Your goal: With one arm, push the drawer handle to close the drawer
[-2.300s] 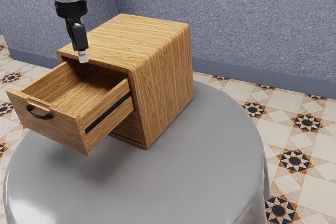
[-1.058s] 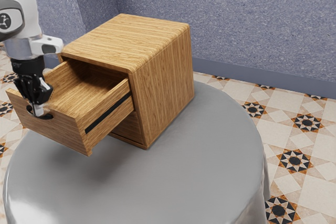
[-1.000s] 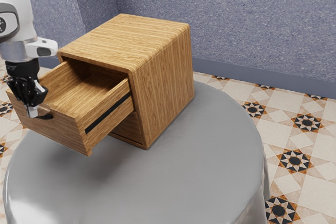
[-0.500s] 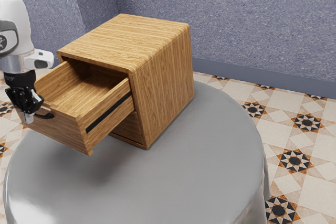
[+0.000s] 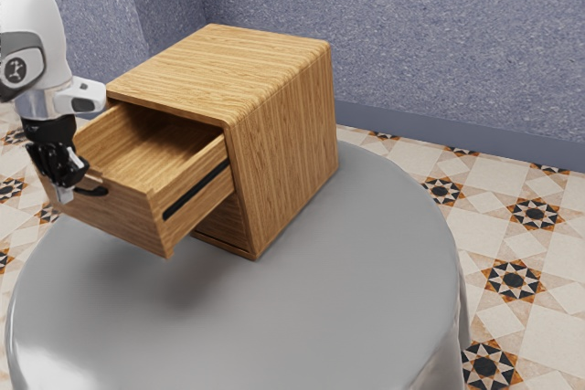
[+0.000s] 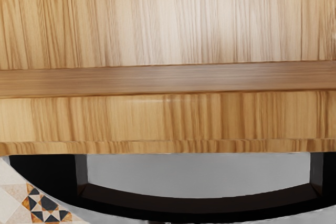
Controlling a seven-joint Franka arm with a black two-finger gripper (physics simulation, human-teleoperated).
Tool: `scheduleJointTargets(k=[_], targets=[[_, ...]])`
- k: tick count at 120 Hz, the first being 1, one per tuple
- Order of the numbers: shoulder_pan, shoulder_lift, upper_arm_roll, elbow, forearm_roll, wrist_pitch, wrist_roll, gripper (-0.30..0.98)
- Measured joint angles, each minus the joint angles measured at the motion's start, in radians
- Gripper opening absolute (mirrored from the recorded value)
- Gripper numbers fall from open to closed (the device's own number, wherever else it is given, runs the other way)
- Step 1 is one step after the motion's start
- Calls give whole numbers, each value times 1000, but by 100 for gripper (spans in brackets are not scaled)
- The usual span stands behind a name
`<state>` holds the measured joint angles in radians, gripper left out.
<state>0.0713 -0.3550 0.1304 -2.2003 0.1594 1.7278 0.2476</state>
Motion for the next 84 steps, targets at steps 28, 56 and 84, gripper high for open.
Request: scheduleJointTargets(k=[28, 56, 84], targets=[[-6, 35, 0, 33, -4, 4, 13, -10], [-20, 67, -1, 69, -7, 5, 22, -10], [-34, 117, -2, 114, -9, 5, 28, -10]])
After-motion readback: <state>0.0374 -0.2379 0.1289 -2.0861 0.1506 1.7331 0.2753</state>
